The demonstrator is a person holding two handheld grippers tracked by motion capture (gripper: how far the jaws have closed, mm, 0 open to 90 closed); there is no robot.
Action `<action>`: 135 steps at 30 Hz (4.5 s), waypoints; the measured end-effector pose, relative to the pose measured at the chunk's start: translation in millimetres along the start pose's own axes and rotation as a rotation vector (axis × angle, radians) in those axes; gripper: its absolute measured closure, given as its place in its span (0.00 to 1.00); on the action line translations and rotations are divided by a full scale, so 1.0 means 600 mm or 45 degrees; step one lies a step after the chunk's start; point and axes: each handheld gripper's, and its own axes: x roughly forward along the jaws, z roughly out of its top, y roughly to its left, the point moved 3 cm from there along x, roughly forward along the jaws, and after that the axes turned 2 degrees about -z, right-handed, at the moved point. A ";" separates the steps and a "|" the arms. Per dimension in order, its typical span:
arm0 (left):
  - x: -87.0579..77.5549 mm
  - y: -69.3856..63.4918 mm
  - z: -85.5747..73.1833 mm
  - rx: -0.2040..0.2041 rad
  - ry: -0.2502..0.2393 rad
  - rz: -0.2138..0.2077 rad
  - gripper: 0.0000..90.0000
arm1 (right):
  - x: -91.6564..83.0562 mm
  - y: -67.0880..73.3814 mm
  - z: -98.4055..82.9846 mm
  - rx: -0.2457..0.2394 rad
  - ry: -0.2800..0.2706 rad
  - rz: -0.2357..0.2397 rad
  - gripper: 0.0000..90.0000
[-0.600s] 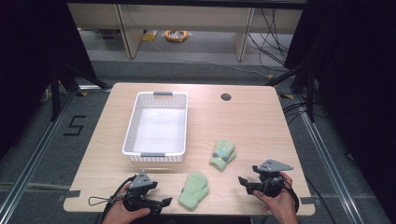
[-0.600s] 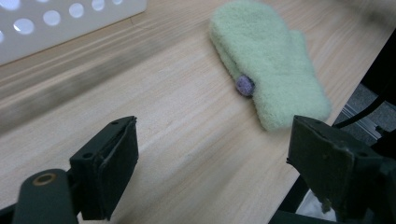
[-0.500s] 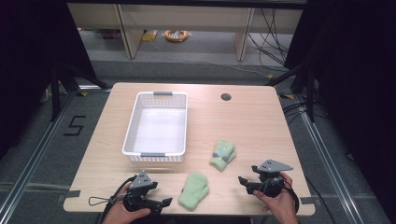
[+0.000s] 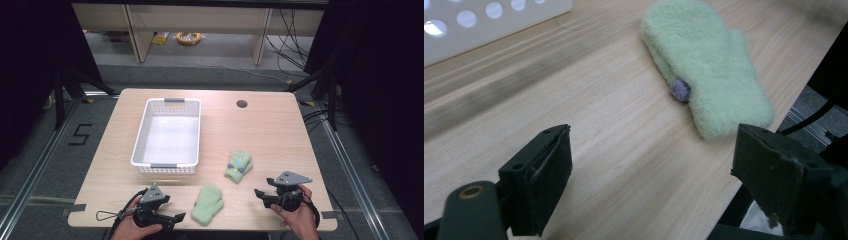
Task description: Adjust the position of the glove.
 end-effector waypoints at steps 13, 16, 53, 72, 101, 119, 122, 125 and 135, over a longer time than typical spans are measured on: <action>0.008 -0.015 0.005 0.011 -0.009 -0.013 0.17 | 0.011 0.029 0.025 -0.064 -0.041 0.112 0.52; 0.012 -0.022 0.006 0.008 0.010 -0.023 0.18 | 0.015 0.041 0.035 -0.070 -0.042 0.142 0.56; 0.066 -0.066 0.013 0.101 0.015 -0.070 0.67 | 0.151 0.139 0.098 -0.256 0.160 0.386 0.85; 0.048 -0.050 0.048 0.213 -0.011 -0.088 0.90 | 0.113 0.126 0.087 -0.073 0.092 0.391 0.97; 0.111 -0.038 0.082 0.323 0.096 -0.095 0.89 | 0.058 0.110 0.018 0.076 0.098 0.276 0.93; 0.075 -0.037 0.089 0.202 0.008 -0.048 0.52 | 0.038 0.076 0.045 -0.016 0.001 0.192 0.74; 0.067 -0.042 0.090 0.164 -0.027 -0.061 0.45 | 0.038 0.068 0.055 -0.061 -0.008 0.142 0.72; 0.061 -0.045 0.088 0.154 -0.035 -0.067 0.41 | 0.042 0.055 0.067 -0.126 -0.009 0.107 0.71; 0.038 -0.042 0.069 0.108 -0.036 -0.069 0.37 | 0.078 0.018 0.098 -0.194 0.009 0.057 0.72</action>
